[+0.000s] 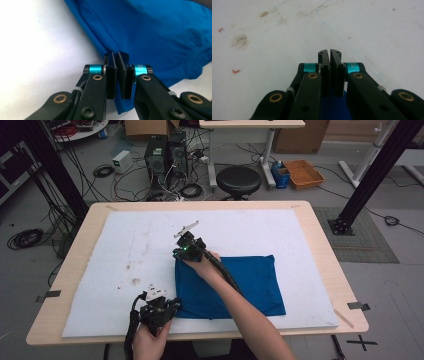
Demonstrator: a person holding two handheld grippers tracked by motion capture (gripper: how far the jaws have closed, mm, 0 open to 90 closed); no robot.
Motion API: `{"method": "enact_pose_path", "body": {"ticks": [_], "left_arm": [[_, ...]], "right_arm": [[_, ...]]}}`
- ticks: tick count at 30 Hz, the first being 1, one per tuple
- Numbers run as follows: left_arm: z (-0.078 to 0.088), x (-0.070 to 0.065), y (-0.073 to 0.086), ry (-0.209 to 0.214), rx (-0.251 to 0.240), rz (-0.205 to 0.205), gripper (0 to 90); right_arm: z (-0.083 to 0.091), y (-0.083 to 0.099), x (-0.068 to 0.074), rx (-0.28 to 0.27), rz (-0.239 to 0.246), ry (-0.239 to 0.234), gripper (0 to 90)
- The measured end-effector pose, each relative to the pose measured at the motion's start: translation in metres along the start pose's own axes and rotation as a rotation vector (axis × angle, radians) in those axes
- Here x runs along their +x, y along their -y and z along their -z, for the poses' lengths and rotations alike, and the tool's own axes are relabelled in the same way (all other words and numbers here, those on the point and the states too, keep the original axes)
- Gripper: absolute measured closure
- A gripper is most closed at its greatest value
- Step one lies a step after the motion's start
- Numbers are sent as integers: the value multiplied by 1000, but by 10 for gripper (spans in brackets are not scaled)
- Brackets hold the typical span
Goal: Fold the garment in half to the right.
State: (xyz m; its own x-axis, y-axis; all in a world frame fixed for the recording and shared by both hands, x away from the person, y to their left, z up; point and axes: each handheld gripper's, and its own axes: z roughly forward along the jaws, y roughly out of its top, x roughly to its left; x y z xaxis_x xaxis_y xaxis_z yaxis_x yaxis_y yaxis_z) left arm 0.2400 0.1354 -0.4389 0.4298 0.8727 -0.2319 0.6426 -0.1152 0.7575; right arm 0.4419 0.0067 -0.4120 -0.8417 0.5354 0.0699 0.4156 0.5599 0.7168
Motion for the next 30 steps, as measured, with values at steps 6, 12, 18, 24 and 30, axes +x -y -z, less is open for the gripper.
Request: {"method": "enact_pose_path", "body": {"ticks": [6,12,18,24,30], "left_arm": [[10,-18,-14,58,-55,-48,857],[8,-54,-35,142,-78,-121,857],[-10,-88,-52,225,-73,-168,857],[-37,-118,-61,281,-50,-198,857],[-67,-146,-68,328,-27,-211,857]], "right_arm": [[35,1,-11,-79,-33,-51,876],[83,8,-28,-130,-53,-78,876],[123,31,-56,-145,-81,-65,876],[158,60,-84,-141,-110,-27,876],[180,90,-111,-134,-152,1,876]]}}
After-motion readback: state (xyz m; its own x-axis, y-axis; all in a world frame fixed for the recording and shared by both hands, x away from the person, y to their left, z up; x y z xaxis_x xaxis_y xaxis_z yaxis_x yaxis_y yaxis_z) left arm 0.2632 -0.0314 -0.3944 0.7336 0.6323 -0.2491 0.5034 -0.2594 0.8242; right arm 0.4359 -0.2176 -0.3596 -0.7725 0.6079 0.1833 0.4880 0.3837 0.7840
